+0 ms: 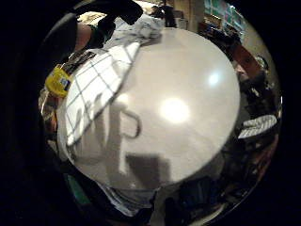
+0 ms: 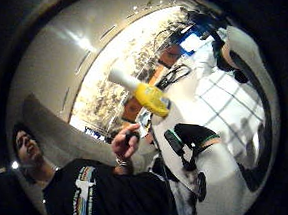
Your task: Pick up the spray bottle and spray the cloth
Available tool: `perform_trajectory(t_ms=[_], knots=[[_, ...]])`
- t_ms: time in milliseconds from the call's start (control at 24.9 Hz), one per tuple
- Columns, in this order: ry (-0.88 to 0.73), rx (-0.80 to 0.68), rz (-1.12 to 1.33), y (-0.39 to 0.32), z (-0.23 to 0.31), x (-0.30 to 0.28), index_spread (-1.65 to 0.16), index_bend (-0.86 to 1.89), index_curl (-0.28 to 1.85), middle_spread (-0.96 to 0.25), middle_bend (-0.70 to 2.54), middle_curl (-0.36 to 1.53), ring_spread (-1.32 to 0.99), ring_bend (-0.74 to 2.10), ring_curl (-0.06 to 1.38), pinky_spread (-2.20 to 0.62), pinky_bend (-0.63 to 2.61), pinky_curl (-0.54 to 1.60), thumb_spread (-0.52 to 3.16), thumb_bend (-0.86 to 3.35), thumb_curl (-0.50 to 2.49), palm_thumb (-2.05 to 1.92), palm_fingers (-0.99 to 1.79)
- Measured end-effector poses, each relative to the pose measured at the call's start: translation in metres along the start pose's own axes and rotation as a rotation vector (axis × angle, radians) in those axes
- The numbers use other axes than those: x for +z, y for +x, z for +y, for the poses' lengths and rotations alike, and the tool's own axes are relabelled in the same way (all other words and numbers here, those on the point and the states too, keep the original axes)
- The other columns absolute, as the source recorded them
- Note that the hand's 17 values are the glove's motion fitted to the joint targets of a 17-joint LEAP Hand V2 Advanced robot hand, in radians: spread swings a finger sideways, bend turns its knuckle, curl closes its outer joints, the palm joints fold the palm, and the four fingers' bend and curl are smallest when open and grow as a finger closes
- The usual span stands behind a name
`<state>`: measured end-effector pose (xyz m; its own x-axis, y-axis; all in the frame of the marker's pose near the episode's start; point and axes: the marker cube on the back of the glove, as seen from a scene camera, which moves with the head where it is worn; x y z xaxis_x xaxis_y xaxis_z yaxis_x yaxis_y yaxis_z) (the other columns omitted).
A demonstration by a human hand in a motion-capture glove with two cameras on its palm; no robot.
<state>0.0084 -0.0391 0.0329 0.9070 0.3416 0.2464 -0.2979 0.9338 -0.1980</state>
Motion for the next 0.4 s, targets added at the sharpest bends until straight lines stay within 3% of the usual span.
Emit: perform_trajectory(t_ms=[201, 402], knots=[[0.084, -0.033, 0.018, 0.029, 0.009, -0.003, -0.24, 0.18, 0.34, -0.01, 0.37, 0.47, 0.01, 0.28, 0.36, 0.23, 0.19, 0.32, 0.94, -0.03, 0.37, 0.75, 0.83], [0.056, 0.019, 0.010, 0.033, 0.008, 0.000, -0.23, 0.17, 0.35, -0.01, 0.36, 0.46, 0.01, 0.25, 0.35, 0.24, 0.17, 0.31, 0.94, -0.03, 0.36, 0.74, 0.85]])
